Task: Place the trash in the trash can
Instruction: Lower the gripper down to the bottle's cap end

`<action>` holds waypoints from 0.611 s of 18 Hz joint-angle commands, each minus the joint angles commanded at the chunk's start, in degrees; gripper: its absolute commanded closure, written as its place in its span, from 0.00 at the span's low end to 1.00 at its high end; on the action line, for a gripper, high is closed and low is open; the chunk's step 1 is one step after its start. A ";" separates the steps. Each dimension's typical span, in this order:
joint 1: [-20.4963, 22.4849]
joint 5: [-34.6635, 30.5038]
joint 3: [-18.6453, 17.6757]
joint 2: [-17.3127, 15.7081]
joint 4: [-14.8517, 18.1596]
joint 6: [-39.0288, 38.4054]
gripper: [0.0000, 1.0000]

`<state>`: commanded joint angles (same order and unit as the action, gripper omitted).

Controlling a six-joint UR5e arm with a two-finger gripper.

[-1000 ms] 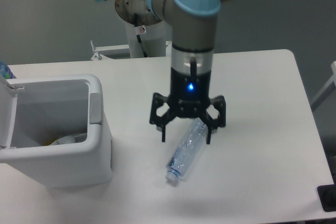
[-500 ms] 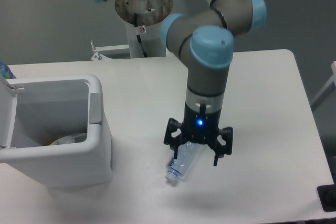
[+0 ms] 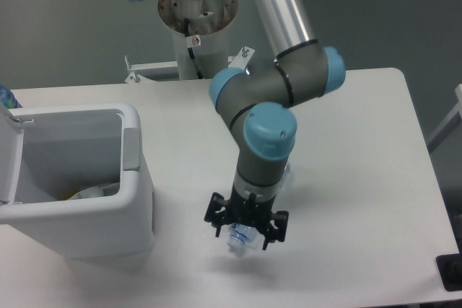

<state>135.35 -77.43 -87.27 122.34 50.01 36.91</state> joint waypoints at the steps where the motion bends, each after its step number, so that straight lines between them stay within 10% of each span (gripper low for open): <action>1: 0.00 -0.18 -0.10 0.35 0.00 0.18 0.00; 11: -1.23 -5.62 1.57 3.95 -0.18 0.79 0.00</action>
<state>134.12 -83.05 -85.70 126.30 49.83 37.71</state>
